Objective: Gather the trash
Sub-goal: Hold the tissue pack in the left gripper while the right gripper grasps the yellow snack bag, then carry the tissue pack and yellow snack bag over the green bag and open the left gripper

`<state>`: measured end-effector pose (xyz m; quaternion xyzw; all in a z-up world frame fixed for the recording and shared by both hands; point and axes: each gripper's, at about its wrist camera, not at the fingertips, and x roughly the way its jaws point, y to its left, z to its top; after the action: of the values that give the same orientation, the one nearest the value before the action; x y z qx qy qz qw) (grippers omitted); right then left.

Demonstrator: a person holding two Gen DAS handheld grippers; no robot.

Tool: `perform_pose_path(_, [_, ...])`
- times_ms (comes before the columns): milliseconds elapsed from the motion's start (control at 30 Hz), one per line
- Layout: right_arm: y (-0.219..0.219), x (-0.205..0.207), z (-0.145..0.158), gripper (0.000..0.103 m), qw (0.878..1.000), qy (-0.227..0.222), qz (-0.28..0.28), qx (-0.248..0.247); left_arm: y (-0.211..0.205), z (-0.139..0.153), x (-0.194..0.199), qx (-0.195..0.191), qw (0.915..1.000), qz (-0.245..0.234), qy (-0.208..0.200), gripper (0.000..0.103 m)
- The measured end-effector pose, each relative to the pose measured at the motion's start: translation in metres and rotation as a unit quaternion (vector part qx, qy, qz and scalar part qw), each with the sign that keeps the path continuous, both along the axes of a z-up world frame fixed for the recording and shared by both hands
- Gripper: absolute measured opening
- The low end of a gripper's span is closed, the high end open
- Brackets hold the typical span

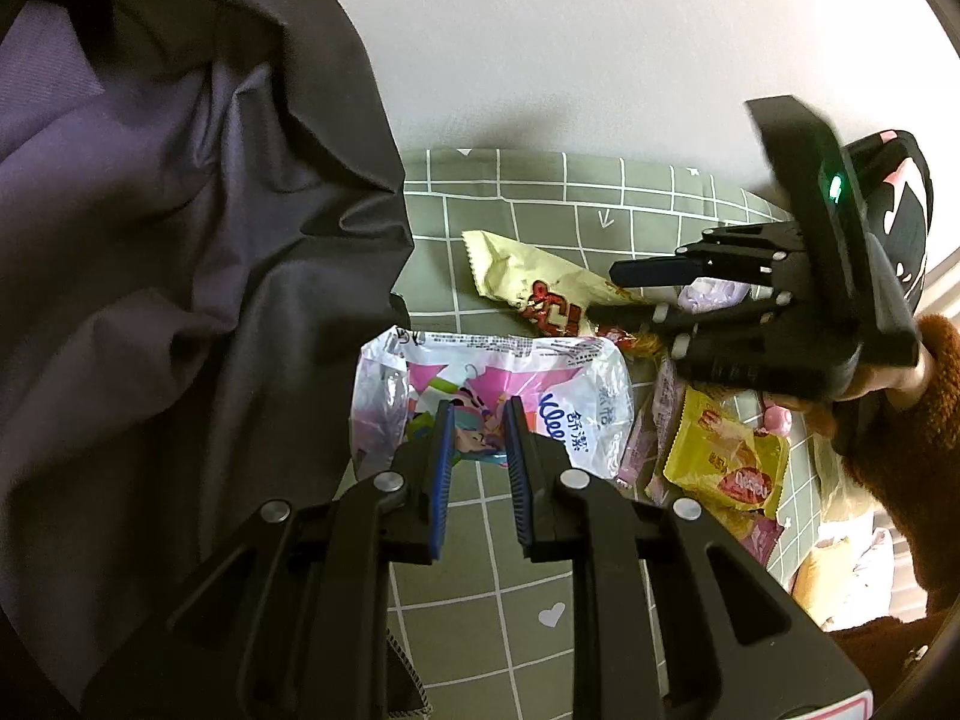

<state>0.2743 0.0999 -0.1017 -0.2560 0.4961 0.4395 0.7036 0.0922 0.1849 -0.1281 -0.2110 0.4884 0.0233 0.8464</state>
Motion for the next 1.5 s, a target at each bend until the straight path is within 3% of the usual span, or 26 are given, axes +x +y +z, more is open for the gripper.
perform_pose_path(100, [-0.014, 0.005, 0.022, 0.008, 0.998, 0.004, -0.041, 0.039, 0.000, 0.005, 0.003, 0.001, 1.0000, 0.002, -0.009, 0.016])
perform_pose_path(300, [-0.055, -0.001, 0.073, 0.005, 0.991, -0.026, -0.095, 0.092, -0.009, 0.029, 0.014, 0.030, 0.9988, -0.014, -0.036, 0.016])
perform_pose_path(433, [-0.068, -0.016, 0.084, 0.005, 0.992, -0.013, -0.066, 0.106, -0.013, 0.042, 0.019, 0.045, 0.9975, -0.023, -0.050, 0.016])
perform_pose_path(533, [-0.059, -0.025, 0.073, 0.007, 0.995, -0.024, -0.038, 0.083, -0.014, 0.039, 0.016, 0.046, 0.9976, -0.024, -0.046, 0.016])
perform_pose_path(667, [-0.033, -0.028, 0.040, 0.036, 0.999, -0.019, -0.008, 0.040, -0.013, 0.021, 0.004, 0.044, 0.9985, -0.027, -0.019, 0.016])
perform_pose_path(767, [-0.013, -0.035, 0.021, 0.036, 0.999, -0.018, 0.044, -0.004, -0.007, 0.009, -0.005, 0.030, 0.9994, -0.018, -0.008, 0.016])
perform_pose_path(867, [0.007, -0.038, -0.001, 0.037, 0.993, -0.046, 0.087, -0.062, 0.000, -0.001, -0.008, 0.024, 0.9996, -0.010, 0.003, 0.016])
perform_pose_path(933, [0.012, -0.035, -0.007, 0.037, 0.992, -0.051, 0.096, -0.058, 0.001, -0.003, -0.008, 0.026, 0.9996, -0.010, 0.006, 0.016])
perform_pose_path(1100, [0.024, -0.013, -0.012, 0.044, 0.994, -0.043, 0.073, -0.064, 0.006, -0.003, -0.005, 0.014, 0.9998, -0.011, 0.002, 0.016])
perform_pose_path(1267, [0.029, 0.002, -0.023, 0.045, 0.994, -0.030, 0.052, -0.088, 0.015, -0.003, -0.004, 0.003, 1.0000, -0.003, -0.001, 0.016])
perform_pose_path(1400, [0.018, 0.017, -0.011, 0.030, 0.998, 0.016, 0.001, -0.058, 0.019, -0.002, -0.001, -0.004, 1.0000, -0.002, -0.003, 0.016])
perform_pose_path(1500, [0.004, 0.020, 0.009, 0.029, 0.999, 0.018, -0.032, -0.021, 0.017, -0.001, 0.005, -0.007, 0.9999, -0.008, -0.007, 0.016])
